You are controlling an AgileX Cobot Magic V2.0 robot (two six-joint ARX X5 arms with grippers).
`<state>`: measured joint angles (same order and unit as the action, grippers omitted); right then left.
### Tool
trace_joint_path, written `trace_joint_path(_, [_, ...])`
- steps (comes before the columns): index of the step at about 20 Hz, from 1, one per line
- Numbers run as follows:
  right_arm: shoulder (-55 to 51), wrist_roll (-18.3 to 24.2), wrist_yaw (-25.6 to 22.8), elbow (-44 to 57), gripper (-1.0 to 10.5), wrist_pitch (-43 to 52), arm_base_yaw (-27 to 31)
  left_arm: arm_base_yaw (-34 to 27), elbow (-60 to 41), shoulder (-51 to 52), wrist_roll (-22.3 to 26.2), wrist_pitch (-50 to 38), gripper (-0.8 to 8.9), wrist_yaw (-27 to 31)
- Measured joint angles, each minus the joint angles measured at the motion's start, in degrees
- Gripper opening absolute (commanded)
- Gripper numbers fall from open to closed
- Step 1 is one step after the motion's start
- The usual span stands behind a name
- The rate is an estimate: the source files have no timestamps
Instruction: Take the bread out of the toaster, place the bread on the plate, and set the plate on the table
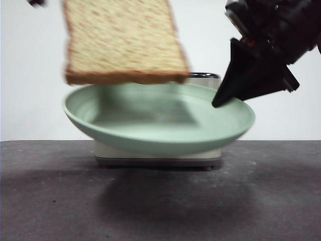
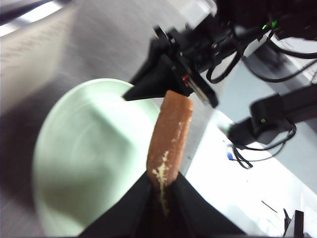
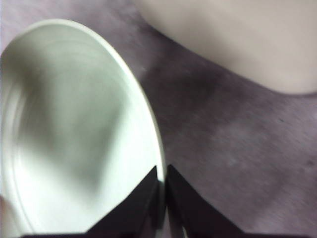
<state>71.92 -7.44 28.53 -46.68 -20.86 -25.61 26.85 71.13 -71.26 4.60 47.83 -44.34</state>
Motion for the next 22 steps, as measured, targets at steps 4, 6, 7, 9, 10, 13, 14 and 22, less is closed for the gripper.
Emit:
trace_joint_path(4, [-0.5,-1.4,0.0,0.0,0.0,0.4,-0.5,2.6,0.0,-8.5,0.4,-3.6,0.04,-0.7])
trace_joint_path(6, [-0.5,-1.4,-0.1,0.0,0.0,0.3,-0.5,3.1,0.0,-12.4,0.4,-3.6,0.36,-0.7])
trace_joint_path(7, [-0.5,-1.4,-0.1,0.0,0.0,0.3,-0.5,3.2,0.0,-14.0,0.4,-3.7,0.73,-0.7])
trace_joint_path(9, [-0.5,-1.4,-0.2,0.0,0.0,-0.1,-0.6,3.2,0.0,-15.9,0.3,-4.0,2.16,-0.7])
trace_joint_path(10, [-0.5,-1.4,-0.2,0.0,0.0,-0.1,-0.6,3.2,0.0,-16.3,0.4,-4.0,2.64,-0.6])
trace_joint_path(13, [-0.5,-1.5,-0.1,0.0,0.0,0.3,-0.6,3.3,0.0,-16.4,0.4,-4.4,3.03,-0.7])
trace_joint_path(14, [-0.5,-1.5,-0.1,0.0,0.0,0.3,-0.6,3.4,0.0,-16.4,0.4,-4.3,3.03,-0.7])
trace_joint_path(22, [-0.5,-1.5,-0.1,0.0,0.0,0.3,-0.6,7.9,7.9,-16.4,5.0,3.0,3.03,12.9])
